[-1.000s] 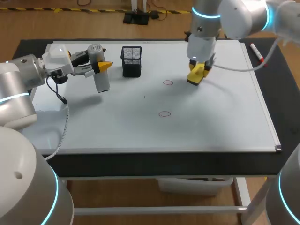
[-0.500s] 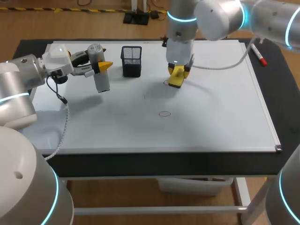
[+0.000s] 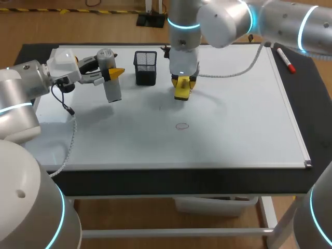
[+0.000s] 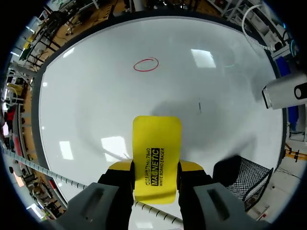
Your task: Pick up the inspection probe, press it on each red-marked spot on the whiteboard one by one, put down the probe, pick up the eraser, and wipe off all the red marks.
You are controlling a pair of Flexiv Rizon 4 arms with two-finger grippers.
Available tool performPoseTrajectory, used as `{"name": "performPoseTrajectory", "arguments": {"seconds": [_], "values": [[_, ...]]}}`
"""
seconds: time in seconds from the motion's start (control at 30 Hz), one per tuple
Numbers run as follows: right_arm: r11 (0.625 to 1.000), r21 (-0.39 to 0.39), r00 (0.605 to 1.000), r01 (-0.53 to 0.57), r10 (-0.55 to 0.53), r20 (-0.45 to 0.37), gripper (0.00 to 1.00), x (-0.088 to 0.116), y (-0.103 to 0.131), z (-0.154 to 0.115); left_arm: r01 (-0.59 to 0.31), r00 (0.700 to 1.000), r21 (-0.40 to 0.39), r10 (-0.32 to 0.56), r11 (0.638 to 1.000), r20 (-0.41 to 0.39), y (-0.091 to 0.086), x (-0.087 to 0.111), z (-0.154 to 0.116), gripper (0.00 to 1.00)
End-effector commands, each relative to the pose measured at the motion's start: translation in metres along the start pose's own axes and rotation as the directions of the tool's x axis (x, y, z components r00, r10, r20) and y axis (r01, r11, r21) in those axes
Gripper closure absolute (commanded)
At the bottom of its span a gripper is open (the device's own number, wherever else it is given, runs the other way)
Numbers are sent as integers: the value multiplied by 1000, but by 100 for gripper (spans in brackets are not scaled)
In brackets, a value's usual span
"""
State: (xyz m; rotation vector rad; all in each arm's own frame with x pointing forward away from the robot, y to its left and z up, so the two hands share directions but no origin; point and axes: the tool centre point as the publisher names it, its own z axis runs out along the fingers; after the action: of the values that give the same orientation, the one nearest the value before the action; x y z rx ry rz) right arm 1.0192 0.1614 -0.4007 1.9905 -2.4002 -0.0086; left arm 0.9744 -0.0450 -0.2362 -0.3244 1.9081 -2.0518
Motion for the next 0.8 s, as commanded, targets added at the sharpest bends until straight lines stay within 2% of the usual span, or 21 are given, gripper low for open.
{"name": "performPoseTrajectory", "arguments": {"seconds": [0.03, 0.33, 0.8], "values": [[1000, -6, 1000, 17, -17, -26, 100, -10, -2, 2, -1, 1000, 1, 1, 1000, 2, -1, 1, 0, 100], [998, -16, 998, 58, -58, -23, 100, -16, 0, 10, -1, 1000, 1, 1, 1000, 2, -1, 1, 0, 100], [998, -11, 997, 65, -66, -33, 100, -17, 0, 21, -1, 1000, 1, 1, 1000, 2, -1, 1, 0, 100]]}}
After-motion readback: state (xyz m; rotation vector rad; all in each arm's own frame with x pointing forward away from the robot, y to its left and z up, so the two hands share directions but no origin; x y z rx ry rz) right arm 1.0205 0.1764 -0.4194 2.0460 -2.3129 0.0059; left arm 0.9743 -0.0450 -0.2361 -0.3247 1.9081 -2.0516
